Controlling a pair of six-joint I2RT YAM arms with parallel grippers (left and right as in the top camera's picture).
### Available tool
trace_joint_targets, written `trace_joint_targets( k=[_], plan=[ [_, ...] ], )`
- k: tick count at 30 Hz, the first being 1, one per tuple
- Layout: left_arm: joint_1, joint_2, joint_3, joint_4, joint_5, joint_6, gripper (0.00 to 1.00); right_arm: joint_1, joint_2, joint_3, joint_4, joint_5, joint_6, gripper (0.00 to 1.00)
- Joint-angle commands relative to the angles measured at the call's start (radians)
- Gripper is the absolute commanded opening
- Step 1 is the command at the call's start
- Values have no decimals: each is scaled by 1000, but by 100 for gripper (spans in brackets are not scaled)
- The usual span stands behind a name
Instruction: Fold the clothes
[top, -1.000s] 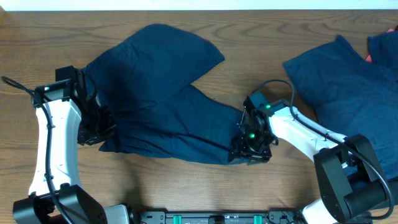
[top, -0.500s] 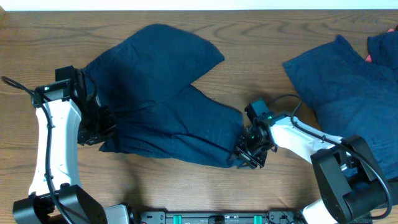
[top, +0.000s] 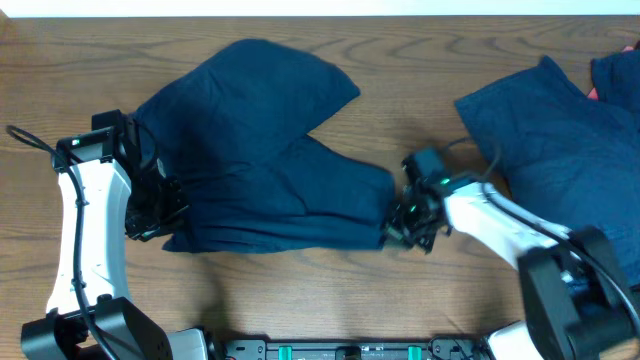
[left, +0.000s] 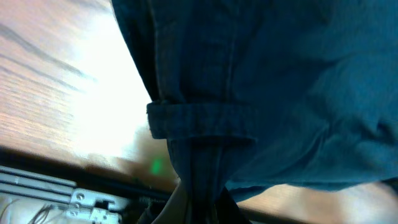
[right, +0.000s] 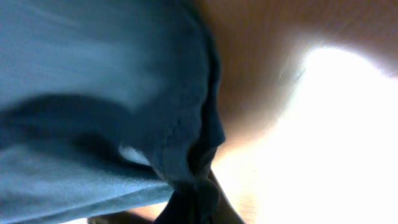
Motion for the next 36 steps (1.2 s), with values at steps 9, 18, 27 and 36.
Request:
trace_joint_targets(
  k=[9, 18, 27, 36],
  plan=[
    [3, -193, -6, -121, 188, 179, 6, -163, -230, 536, -169, 435, -192, 1],
    [4, -350, -6, -79, 248, 100, 6, -152, -213, 736, -94, 419, -349, 1],
    [4, -269, -6, 141, 165, -148, 6, -63, -27, 744, 159, 413, -573, 1],
    [3, -64, -6, 269, 145, -205, 6, 0, 255, 744, 446, 399, -732, 1]
  ],
)
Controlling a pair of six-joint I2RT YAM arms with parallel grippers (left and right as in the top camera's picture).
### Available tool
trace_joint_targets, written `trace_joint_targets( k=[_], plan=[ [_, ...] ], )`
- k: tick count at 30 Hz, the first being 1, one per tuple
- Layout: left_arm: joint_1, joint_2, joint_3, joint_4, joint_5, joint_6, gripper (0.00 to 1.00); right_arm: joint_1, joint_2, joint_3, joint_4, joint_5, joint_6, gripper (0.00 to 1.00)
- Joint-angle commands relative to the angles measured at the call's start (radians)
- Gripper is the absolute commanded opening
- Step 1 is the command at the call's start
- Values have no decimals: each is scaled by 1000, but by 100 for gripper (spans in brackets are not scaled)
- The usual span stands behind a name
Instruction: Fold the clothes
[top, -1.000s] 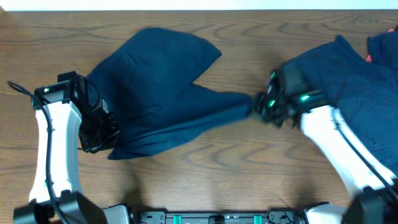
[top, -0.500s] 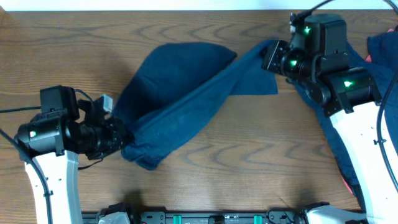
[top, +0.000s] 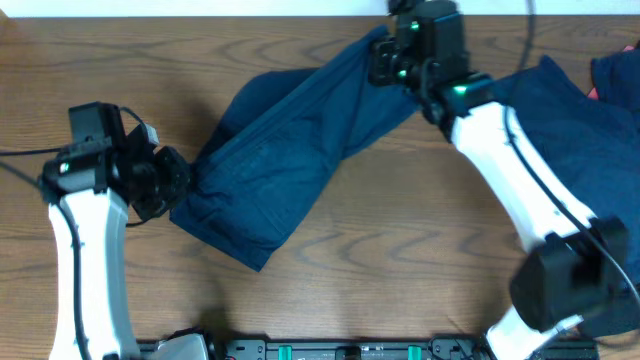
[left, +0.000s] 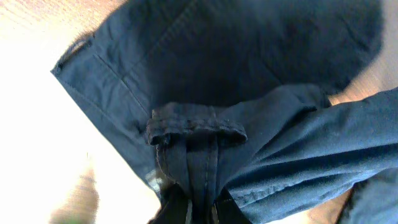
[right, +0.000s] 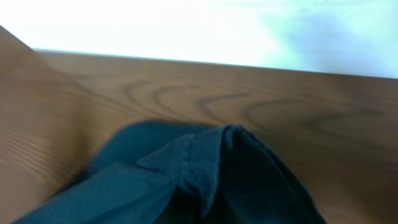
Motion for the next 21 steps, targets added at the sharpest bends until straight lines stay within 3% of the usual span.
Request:
trace_joint_targets(
  k=[1, 8, 14, 15, 16, 17, 19, 21],
  plan=[
    [11, 98, -5, 24, -67, -38, 6, 29, 93, 26, 74, 53, -129, 1],
    [11, 282, -5, 136, -77, -47, 6, 108, 259, 26, 286, 53, -242, 1],
    [10, 379, -5, 201, -217, -152, 6, 163, 374, 26, 483, 32, -241, 0],
    [11, 392, -5, 211, -229, -168, 6, 171, 387, 26, 503, 23, -241, 8],
    [11, 401, -5, 216, -240, -184, 6, 178, 395, 26, 511, 23, -241, 25],
    [11, 411, -5, 217, -250, -204, 7, 183, 398, 26, 509, 34, -241, 47],
    [11, 423, -5, 220, -250, -210, 10, 183, 397, 26, 489, 73, -241, 99],
    [11, 428, -5, 216, -253, -209, 13, 170, 386, 26, 454, 143, -241, 99]
  ],
)
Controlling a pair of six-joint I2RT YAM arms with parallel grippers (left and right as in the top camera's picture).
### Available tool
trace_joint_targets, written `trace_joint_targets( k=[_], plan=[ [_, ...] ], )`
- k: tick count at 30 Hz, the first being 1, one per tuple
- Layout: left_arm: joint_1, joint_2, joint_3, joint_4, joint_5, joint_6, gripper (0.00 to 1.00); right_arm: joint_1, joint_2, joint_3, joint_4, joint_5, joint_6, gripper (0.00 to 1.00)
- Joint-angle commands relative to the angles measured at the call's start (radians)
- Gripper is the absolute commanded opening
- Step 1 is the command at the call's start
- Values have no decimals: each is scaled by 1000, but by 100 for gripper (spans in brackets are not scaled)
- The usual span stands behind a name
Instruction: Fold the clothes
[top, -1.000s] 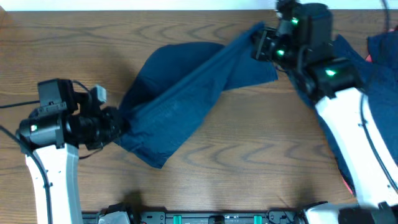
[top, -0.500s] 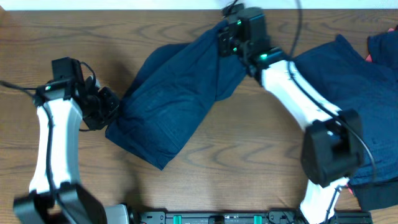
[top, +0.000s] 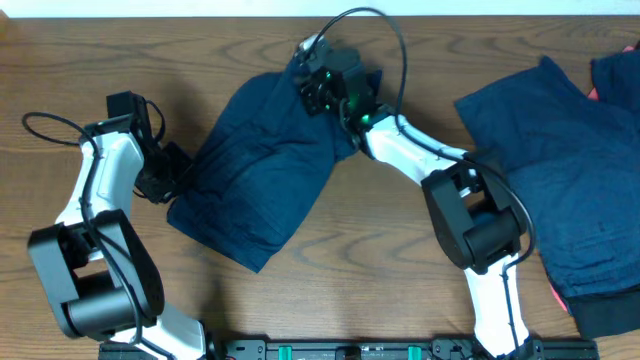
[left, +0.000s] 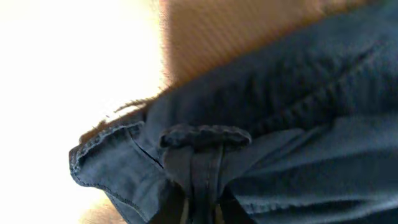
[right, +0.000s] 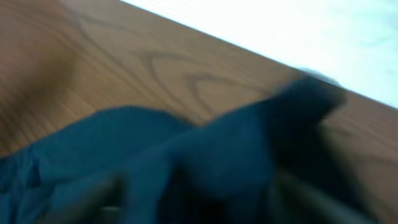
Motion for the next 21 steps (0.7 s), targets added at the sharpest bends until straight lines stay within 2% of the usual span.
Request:
trace_joint_targets(
  k=[1, 5, 12, 17, 21],
  plan=[
    [5, 10, -5, -7, -61, -40, 14, -21, -15, 21, -40, 114, -12, 99],
    [5, 10, -5, -37, -128, -40, 16, -82, -71, 21, -194, 119, 96, 99],
    [5, 10, -5, -47, -172, -40, 17, -225, -159, 21, -455, -19, 330, 99],
    [5, 10, -5, -47, -171, -40, 17, -285, -134, 14, -497, -299, 319, 99],
    [5, 10, -5, -47, -171, -40, 17, -286, -69, 13, -541, -360, 310, 99]
  ],
)
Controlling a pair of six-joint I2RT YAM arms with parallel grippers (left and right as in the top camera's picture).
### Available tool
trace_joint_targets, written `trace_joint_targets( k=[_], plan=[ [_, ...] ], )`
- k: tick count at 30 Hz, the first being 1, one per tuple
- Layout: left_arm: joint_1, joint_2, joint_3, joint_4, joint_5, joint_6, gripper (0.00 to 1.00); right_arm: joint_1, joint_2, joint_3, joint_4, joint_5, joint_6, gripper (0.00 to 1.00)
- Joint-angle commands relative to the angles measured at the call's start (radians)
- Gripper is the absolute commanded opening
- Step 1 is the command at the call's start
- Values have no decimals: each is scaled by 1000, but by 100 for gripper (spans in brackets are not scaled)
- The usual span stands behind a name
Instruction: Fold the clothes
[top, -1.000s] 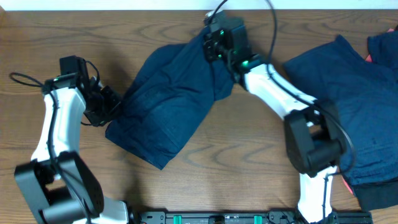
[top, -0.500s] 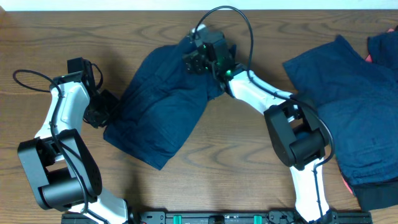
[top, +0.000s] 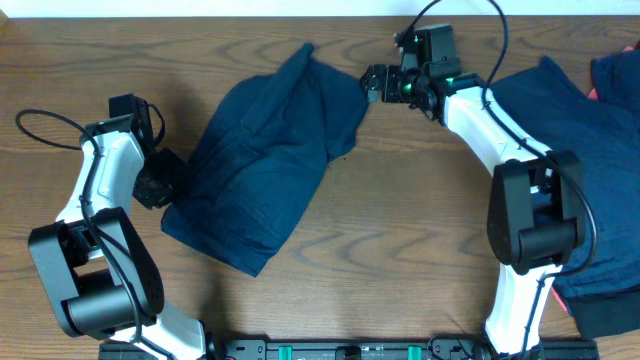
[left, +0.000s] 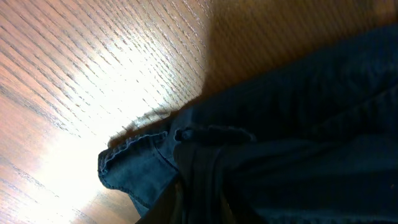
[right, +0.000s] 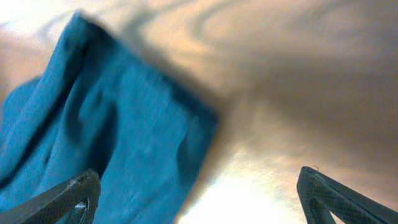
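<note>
A pair of dark blue shorts (top: 265, 150) lies folded over on itself on the wooden table (top: 400, 260), left of the middle. My left gripper (top: 163, 186) is at the garment's left edge, shut on the waistband near a belt loop (left: 211, 133); the cloth covers its fingers (left: 202, 208). My right gripper (top: 373, 84) stands open just right of the shorts' far corner. In the right wrist view its two fingertips (right: 68, 196) are wide apart with the blue cloth (right: 118, 124) to one side and bare wood between them.
More blue clothes (top: 570, 130) are heaped on the right side of the table, with another dark piece (top: 618, 68) at the far right corner. A black rail (top: 350, 350) runs along the near edge.
My right gripper has let go of the shorts' end and now stands open a little to the right of the garment. My left gripper still holds the waistband in nearly the same place.
First the shorts lay spread out, with both grippers shut on the near edge's two ends. Then my right gripper held its end up at the far side of the table. Later that end was over the left half, and now it lies there released.
</note>
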Motion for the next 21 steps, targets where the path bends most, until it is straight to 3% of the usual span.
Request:
trace_joint_targets(
  k=[1, 9, 13, 17, 21],
  plan=[
    [5, 6, -5, -6, -31, -12, 17, 16, 76, 5, -16, -153, 18, 99],
    [5, 6, -5, -18, -31, -8, 17, 41, 204, 5, 117, -181, 92, 97],
    [5, 6, -5, -22, -31, -8, 17, 56, 271, 5, 262, -228, 161, 89],
    [5, 6, -5, -25, -31, -8, 17, 82, 312, 5, 378, -233, 225, 73],
    [5, 6, -5, -24, -30, -8, 17, 87, 303, 6, 376, -196, 224, 13]
  ],
)
